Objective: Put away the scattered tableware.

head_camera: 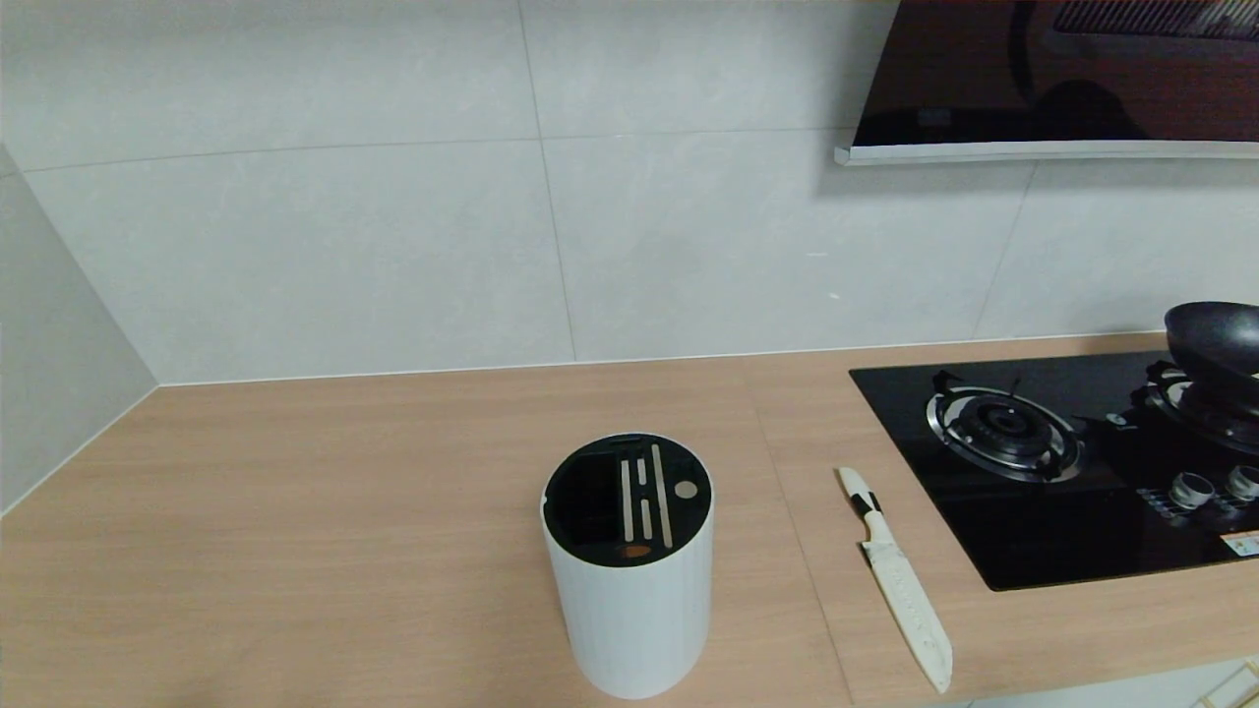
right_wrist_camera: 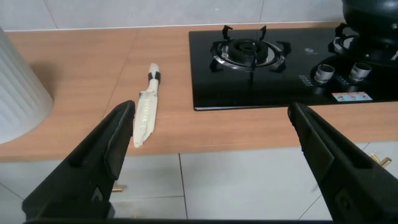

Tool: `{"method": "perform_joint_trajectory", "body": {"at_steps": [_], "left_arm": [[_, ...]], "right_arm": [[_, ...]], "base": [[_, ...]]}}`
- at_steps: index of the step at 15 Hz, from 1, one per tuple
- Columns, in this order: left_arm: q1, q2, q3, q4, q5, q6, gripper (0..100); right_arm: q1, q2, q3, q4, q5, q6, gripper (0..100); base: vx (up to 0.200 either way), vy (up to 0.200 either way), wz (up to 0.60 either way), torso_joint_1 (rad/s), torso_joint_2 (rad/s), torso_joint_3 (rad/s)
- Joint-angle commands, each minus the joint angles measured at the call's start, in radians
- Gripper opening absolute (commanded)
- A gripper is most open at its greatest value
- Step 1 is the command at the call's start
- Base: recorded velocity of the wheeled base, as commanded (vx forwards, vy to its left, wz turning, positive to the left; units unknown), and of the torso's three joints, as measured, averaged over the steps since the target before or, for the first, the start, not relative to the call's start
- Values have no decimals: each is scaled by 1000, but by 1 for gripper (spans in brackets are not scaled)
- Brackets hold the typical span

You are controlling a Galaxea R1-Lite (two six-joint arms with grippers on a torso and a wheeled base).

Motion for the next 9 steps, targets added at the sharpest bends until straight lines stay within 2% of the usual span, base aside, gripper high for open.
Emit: {"method": "perform_joint_trajectory", "body": {"at_steps": [1, 9], "left_arm": [[0, 2, 0, 0, 0, 0, 100], [0, 2, 0, 0, 0, 0, 100]], "right_arm": [[0, 2, -1, 0, 0, 0, 100], [0, 1, 1, 0, 0, -48, 100]], "base": [[0, 0, 0, 0, 0, 0], [0, 0, 0, 0, 0, 0]]}}
